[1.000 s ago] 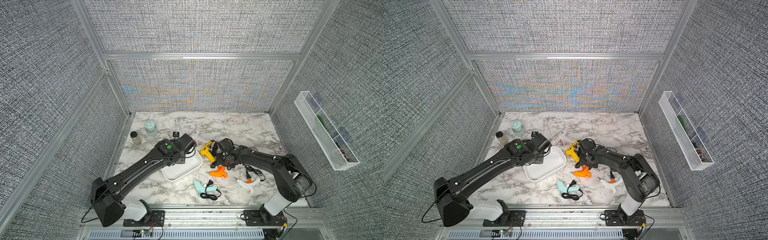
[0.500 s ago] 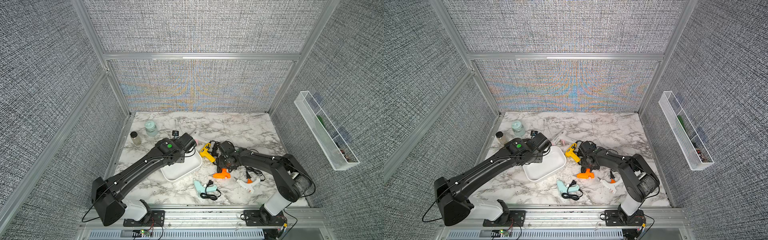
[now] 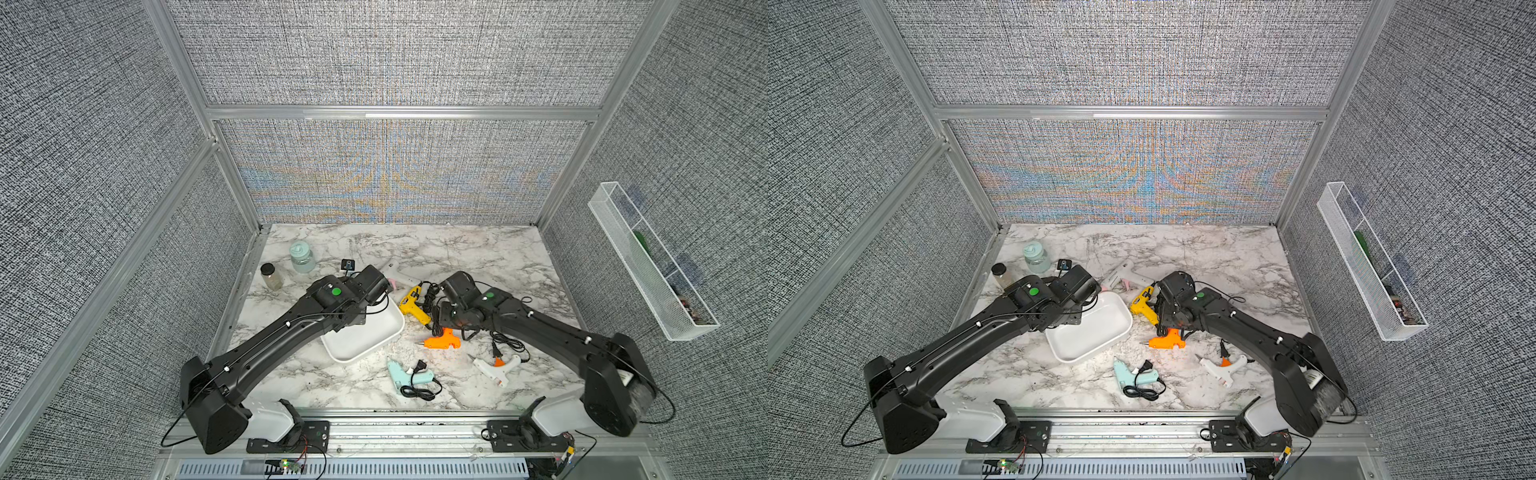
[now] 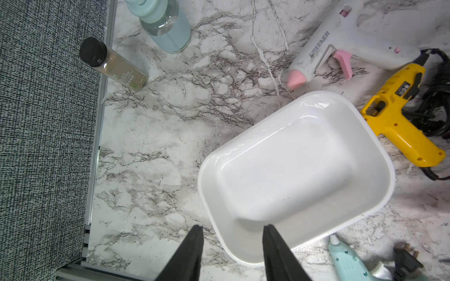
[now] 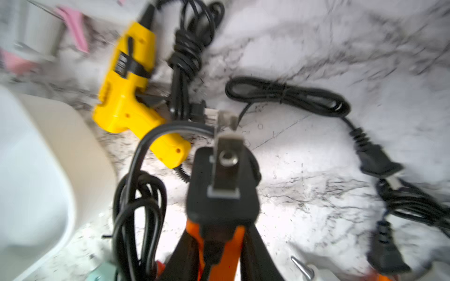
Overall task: Put the hot melt glue gun into the storage box
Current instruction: Pick up the hot melt adhesive gun from the center of the board, then place the hot melt adhesive gun in the storage box.
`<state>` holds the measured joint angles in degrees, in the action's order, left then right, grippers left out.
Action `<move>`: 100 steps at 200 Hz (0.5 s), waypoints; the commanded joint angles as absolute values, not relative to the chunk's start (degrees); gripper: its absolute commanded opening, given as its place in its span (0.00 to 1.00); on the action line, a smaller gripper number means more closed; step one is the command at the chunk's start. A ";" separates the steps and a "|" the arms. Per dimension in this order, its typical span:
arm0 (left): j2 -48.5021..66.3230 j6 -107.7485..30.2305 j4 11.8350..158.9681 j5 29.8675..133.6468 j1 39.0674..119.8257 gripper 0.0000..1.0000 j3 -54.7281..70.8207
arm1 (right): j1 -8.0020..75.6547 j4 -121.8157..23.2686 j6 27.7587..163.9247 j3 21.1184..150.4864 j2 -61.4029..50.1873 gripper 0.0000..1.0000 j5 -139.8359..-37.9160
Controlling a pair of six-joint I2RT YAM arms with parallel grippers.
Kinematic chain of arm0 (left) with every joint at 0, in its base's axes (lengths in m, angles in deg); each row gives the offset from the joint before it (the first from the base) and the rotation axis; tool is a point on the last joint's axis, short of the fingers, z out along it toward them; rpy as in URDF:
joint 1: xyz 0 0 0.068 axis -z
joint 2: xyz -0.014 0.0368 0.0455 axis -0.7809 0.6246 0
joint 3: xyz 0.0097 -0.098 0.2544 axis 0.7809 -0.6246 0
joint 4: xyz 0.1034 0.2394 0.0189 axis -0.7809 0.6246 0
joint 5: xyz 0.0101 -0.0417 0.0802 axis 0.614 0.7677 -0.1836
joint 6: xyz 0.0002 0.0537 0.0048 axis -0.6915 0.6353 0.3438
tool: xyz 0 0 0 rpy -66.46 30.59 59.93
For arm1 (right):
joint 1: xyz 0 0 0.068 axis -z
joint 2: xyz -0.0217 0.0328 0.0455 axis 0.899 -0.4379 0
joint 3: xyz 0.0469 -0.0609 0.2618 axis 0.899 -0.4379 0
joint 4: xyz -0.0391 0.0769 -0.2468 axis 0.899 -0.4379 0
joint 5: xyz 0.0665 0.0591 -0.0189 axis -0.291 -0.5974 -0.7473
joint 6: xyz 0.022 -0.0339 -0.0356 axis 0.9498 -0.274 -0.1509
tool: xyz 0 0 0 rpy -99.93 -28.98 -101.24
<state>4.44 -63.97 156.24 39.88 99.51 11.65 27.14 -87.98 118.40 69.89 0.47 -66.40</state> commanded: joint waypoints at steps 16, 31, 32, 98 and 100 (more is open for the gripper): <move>4.36 -62.59 156.80 36.40 98.73 0.46 13.35 | 26.01 -102.34 114.39 77.74 4.27 0.00 -61.65; 3.97 -62.50 157.53 35.48 98.08 0.47 14.07 | 24.96 -104.07 112.11 82.72 3.65 0.00 -60.75; 3.93 -62.50 157.62 35.41 98.00 0.46 14.10 | 24.85 -104.13 111.90 83.15 3.55 0.00 -60.73; -9.46 -66.10 159.24 30.68 90.46 0.47 10.50 | 15.54 -106.17 99.23 113.80 -21.14 0.00 -55.87; -9.96 -66.28 159.38 30.57 90.30 0.47 10.46 | 15.21 -106.25 98.92 114.69 -21.99 0.00 -55.94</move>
